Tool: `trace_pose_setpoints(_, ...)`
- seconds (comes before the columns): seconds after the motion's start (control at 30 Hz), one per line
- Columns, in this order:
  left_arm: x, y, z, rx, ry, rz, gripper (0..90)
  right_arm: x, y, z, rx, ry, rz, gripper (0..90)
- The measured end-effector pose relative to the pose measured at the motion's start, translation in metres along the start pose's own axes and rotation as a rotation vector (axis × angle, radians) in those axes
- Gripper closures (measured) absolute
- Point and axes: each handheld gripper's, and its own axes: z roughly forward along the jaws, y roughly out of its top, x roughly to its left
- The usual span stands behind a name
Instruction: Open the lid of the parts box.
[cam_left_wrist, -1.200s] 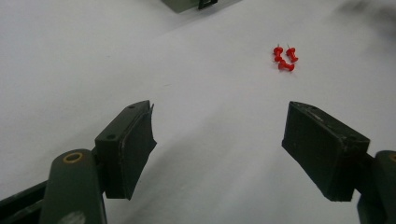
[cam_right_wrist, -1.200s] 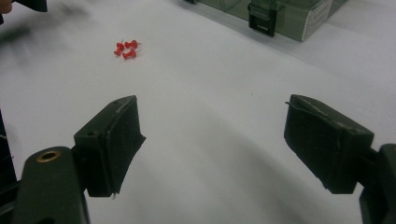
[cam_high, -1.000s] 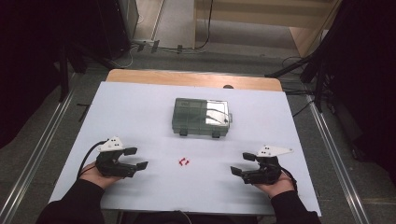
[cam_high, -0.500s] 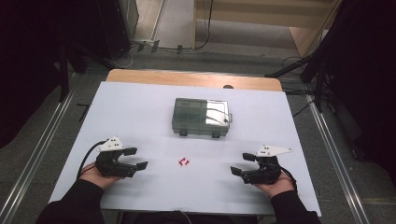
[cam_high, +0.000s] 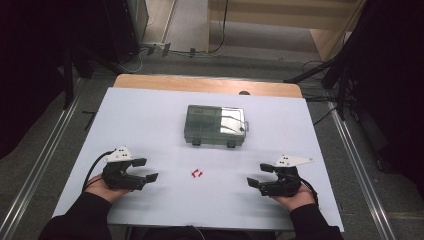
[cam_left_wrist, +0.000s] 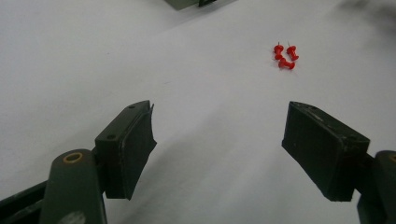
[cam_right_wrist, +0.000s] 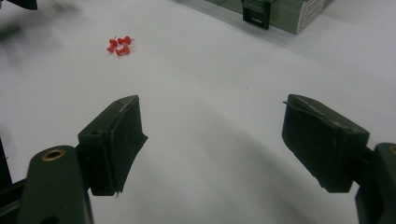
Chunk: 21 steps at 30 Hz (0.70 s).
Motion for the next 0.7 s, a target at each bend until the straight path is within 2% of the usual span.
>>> trace_pose_setpoints(0.13,0.000,0.000,0.000,-0.002,-0.005,-0.008,23.8,0.000,0.001,0.000,-0.003,-0.007,-0.001,21.9)
trace_pose_setpoints(0.3,-0.001,0.000,0.000,-0.005,-0.008,0.001,23.7,-0.001,0.002,0.000,-0.007,-0.009,0.003,22.1)
trace_pose_setpoints(0.5,-0.001,-0.002,-0.002,-0.007,0.003,-0.006,23.7,-0.002,0.005,0.002,-0.023,-0.006,0.015,21.9)
trace_pose_setpoints(0.7,-0.001,-0.004,-0.003,-0.008,0.005,-0.009,23.8,-0.003,0.010,0.005,-0.034,-0.025,0.015,23.7)
